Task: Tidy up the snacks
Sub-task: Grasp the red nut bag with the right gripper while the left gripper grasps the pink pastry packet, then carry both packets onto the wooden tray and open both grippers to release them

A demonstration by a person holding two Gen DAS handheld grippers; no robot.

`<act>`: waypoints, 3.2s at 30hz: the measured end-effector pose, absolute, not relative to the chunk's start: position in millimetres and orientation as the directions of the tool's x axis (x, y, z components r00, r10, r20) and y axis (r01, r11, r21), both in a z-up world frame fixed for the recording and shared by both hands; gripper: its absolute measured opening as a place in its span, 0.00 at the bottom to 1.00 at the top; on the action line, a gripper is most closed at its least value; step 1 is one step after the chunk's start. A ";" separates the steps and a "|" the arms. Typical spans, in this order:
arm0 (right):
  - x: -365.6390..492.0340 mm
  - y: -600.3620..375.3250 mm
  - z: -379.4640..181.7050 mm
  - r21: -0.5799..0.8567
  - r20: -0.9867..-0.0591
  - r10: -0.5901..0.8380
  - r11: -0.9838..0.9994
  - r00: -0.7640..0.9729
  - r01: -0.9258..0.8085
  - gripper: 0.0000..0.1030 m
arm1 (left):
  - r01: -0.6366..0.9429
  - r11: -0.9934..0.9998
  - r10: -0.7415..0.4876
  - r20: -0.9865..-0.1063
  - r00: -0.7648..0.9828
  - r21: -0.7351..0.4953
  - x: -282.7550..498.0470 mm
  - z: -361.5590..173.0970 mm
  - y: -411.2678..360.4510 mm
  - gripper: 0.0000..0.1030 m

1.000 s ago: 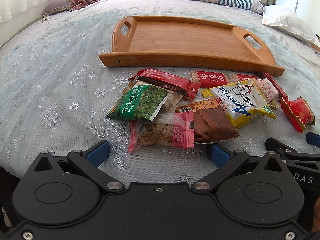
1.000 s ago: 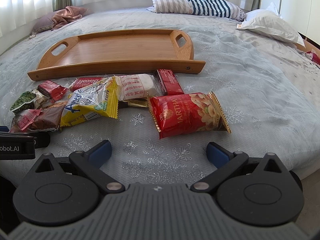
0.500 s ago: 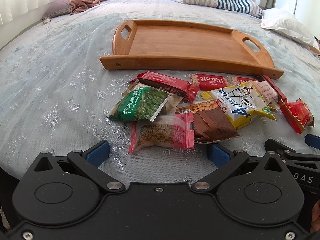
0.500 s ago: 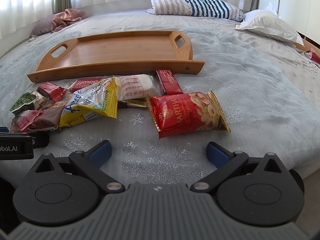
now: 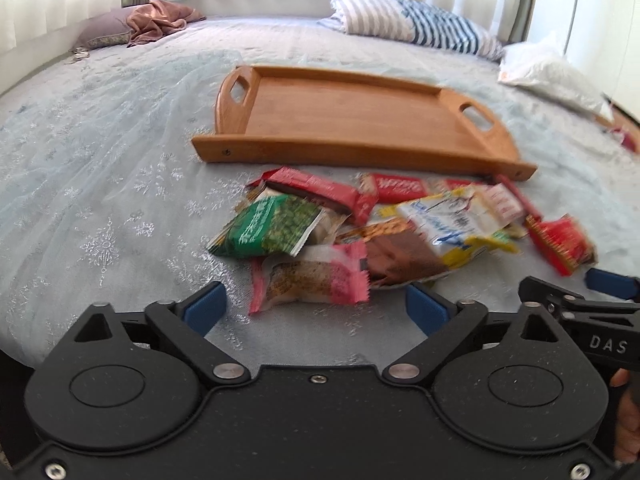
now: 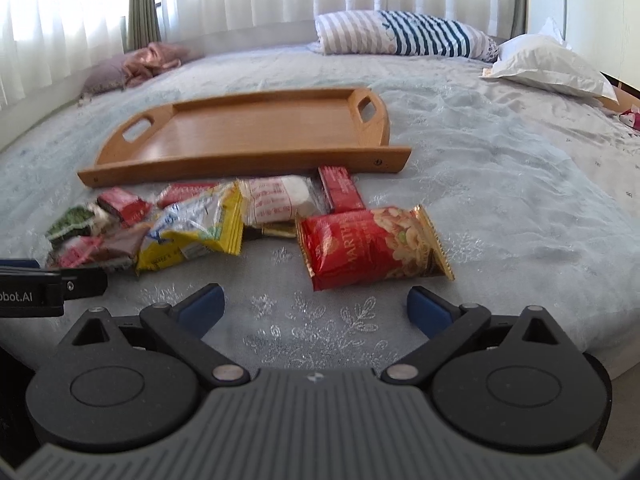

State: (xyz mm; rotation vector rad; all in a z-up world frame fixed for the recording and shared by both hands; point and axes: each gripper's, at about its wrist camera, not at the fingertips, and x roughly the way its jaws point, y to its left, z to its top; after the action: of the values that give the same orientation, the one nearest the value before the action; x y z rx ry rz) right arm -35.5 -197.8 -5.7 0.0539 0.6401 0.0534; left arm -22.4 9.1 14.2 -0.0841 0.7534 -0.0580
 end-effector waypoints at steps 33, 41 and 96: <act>-12.0 -214.0 -6.8 0.044 -0.564 -0.009 0.998 0.826 0.041 0.85 | 0.004 0.988 -0.107 -0.665 0.740 -0.155 -20.5 20.6 12.1 0.49; -21.8 -213.3 -1.6 0.083 -0.550 0.018 0.996 0.835 0.033 0.67 | 0.032 0.986 -0.135 -0.658 0.741 -0.166 -29.2 27.5 7.2 0.48; 82.0 -203.1 40.0 0.069 -0.484 0.150 0.989 0.862 -0.134 0.67 | 0.155 0.966 -0.243 -0.522 0.817 -0.206 119.9 83.2 3.6 0.30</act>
State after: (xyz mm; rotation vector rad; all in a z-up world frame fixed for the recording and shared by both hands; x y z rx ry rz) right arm 82.0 -203.1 40.0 0.0339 0.5101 0.1489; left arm 119.9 3.6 83.2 -0.1571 0.5762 -0.2132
